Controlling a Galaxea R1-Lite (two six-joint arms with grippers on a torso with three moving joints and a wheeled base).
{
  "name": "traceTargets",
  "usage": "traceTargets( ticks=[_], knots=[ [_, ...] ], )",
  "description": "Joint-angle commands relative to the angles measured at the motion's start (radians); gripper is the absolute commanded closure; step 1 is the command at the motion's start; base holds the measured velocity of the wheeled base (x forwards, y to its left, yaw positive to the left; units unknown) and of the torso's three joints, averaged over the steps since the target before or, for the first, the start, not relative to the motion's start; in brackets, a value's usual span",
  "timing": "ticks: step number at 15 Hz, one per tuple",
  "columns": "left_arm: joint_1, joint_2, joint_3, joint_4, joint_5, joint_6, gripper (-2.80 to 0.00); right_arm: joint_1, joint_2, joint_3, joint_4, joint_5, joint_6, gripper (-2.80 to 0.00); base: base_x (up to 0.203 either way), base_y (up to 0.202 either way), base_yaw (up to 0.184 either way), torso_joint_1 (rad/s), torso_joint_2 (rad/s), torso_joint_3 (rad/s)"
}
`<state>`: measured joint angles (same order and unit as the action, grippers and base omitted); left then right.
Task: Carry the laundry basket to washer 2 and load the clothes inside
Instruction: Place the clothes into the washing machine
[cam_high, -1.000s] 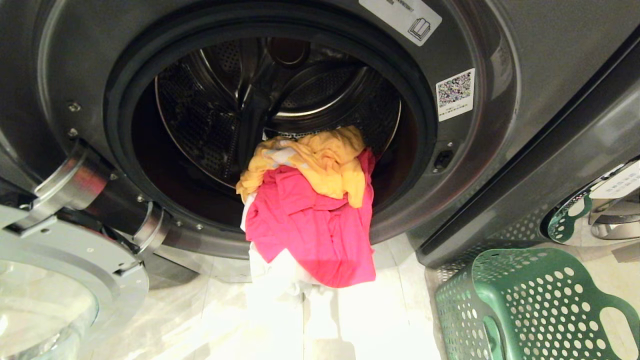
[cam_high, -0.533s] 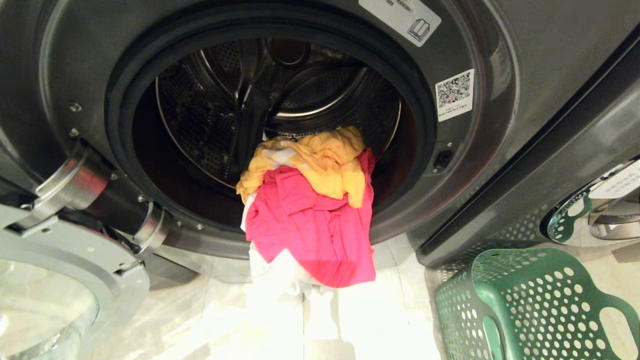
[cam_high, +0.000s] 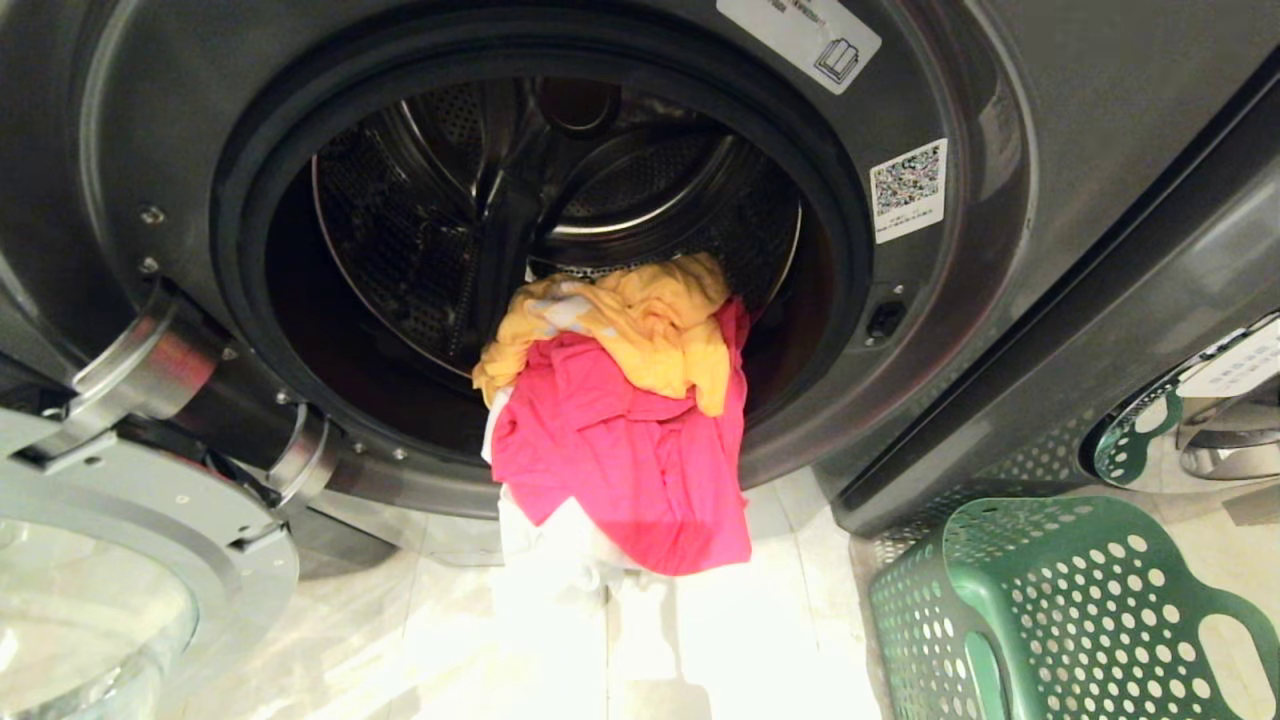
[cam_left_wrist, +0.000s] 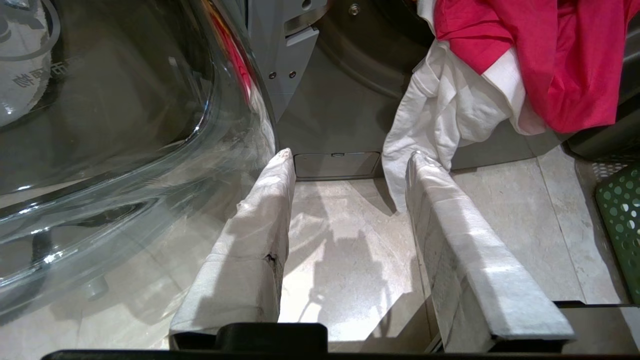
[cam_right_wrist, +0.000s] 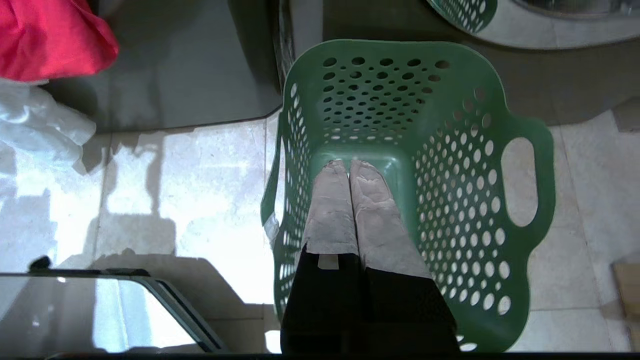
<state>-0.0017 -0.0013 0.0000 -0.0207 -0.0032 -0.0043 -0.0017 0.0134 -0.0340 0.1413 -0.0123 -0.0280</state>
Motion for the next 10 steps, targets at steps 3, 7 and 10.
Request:
traceTargets(
  ticks=[3,7,10],
  knots=[
    [0.000,0.001,0.008,-0.001,0.000,0.000,0.00,0.000,-0.012,0.000,0.006,0.040,-0.112,0.00,0.000,0.000,0.000,0.000,0.00,0.000],
    [0.000,0.001,0.008,-0.001,0.000,0.000,0.00,0.003,-0.004,-0.004,0.015,0.052,-0.122,0.00,0.000,0.000,0.000,0.000,0.00,0.000],
    [0.000,0.001,0.008,-0.001,-0.001,0.004,0.00,0.003,-0.010,0.000,-0.002,0.063,-0.176,0.00,0.000,0.000,0.000,0.000,0.00,0.000]
  ],
)
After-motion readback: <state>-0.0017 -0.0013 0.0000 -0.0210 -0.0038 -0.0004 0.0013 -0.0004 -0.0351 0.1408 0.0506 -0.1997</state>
